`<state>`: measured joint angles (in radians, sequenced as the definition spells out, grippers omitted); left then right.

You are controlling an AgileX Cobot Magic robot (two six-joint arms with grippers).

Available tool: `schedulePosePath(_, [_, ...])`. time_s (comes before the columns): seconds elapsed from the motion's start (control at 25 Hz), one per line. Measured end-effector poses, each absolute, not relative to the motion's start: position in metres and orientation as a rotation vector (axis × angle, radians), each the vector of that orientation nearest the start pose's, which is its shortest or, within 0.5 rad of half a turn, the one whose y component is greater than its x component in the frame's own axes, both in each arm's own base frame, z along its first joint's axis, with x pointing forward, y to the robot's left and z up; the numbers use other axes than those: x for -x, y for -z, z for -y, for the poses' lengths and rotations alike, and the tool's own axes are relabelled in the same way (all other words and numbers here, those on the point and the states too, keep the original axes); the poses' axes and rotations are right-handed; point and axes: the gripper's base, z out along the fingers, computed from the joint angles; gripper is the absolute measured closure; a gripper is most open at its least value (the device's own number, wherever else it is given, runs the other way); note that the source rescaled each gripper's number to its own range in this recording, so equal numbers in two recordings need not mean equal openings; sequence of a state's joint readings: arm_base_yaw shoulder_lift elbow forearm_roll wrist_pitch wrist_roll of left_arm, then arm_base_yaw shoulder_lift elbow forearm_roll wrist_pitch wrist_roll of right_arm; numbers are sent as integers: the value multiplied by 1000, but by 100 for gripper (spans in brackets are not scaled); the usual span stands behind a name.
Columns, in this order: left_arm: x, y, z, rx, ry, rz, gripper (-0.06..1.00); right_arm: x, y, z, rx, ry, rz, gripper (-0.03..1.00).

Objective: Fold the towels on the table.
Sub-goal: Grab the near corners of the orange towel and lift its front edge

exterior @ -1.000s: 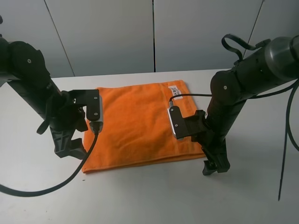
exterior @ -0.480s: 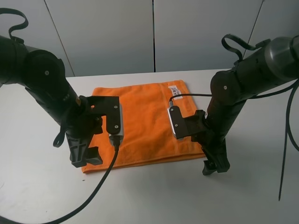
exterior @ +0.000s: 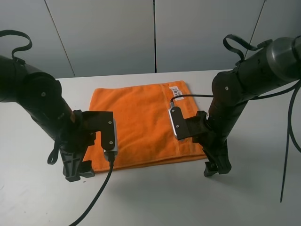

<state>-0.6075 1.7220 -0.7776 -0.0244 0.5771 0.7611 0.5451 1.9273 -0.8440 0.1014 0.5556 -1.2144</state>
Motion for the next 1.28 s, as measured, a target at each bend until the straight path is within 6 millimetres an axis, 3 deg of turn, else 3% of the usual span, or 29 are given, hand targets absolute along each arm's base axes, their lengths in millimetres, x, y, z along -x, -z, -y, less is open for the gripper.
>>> schedulePosePath(0.2, [-217,-119,152,-1794,7,-2368,-5,-247,-85,-156,2300,-72,-2082,-3])
schedulePosePath(0.4, [-222,-120,154,-1739,-10,-2343,-5,-247,-85,-156,2292,-73,-2086,-3])
schedulePosePath(0.72, [-212,-118,169,-1855,-41,-2243,-5,-247,-85,-156,2285,-75,-2090,-3])
schedulePosePath(1.28, [-214,-93,170,-1814,-68,-2339,-5,-247,-85,-156,2279,-77,-2096,-3])
